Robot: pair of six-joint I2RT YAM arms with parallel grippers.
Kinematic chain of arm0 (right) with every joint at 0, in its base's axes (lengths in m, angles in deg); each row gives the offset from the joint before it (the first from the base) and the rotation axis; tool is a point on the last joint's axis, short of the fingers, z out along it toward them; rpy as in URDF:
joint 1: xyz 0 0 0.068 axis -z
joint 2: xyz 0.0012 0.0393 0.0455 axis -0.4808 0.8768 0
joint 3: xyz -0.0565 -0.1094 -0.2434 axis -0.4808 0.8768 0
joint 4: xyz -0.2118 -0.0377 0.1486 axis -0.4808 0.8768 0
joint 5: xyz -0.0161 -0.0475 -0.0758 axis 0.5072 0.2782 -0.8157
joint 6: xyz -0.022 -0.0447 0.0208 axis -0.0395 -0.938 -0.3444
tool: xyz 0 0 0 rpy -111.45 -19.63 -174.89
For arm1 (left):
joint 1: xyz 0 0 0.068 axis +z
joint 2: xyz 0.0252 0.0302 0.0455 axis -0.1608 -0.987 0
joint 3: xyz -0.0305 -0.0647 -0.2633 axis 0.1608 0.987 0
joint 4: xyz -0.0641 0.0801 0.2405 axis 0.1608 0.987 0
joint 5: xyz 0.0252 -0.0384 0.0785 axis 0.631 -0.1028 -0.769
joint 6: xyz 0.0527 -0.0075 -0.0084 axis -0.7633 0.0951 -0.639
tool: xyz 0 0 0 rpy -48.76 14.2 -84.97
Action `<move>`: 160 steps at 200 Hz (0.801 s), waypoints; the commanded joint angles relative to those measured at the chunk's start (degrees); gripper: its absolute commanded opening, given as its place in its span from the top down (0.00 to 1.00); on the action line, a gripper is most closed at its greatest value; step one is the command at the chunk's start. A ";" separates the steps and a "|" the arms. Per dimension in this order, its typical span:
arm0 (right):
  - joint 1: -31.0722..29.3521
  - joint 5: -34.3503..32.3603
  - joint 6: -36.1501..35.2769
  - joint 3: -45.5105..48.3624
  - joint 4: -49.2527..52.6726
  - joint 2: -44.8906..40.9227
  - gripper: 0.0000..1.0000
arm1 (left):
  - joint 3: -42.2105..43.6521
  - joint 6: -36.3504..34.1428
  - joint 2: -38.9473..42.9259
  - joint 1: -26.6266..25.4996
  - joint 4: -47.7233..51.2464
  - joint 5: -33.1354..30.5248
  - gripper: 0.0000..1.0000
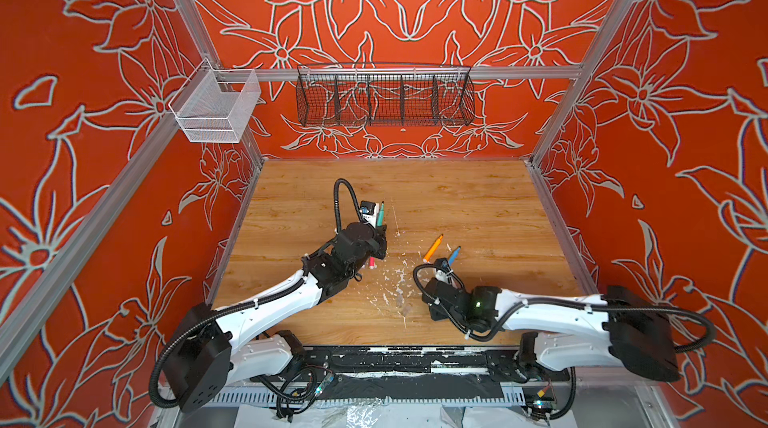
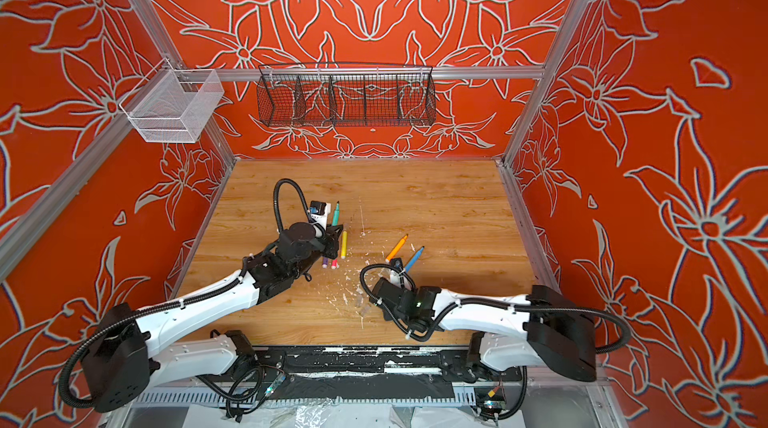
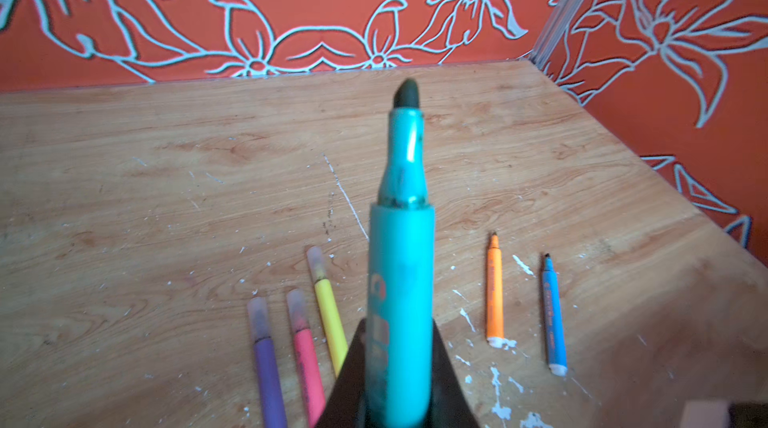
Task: Insert the pens into the pen caps
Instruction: 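Lift the cap and swing the right gripper toward the green marker tip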
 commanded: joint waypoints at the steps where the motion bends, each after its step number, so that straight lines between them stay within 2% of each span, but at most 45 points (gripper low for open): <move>1: 3.37 0.83 -3.92 -2.88 1.02 -4.31 0.90 | 2.19 -2.22 2.04 -1.68 -1.89 -1.06 1.00; 69: 12.01 2.23 -9.91 -17.32 0.36 -8.36 0.91 | 4.33 -6.60 3.85 -4.15 -7.71 9.31 1.00; 90: 13.50 2.15 -10.02 -18.55 -1.73 -10.79 0.91 | 5.09 -7.42 4.47 -4.71 -9.05 10.11 1.00; 113: 13.80 5.05 -12.54 -19.41 -6.24 -12.23 0.91 | 5.44 -7.39 4.54 -4.80 -9.70 11.30 1.00; 136: 13.77 6.94 -13.33 -19.92 -9.53 -12.81 0.96 | 5.49 -7.21 3.82 -4.80 -10.43 12.73 1.00; 160: 13.82 7.48 -13.48 -18.41 -14.03 -14.76 0.96 | 5.53 -7.25 3.19 -4.80 -10.70 13.29 1.00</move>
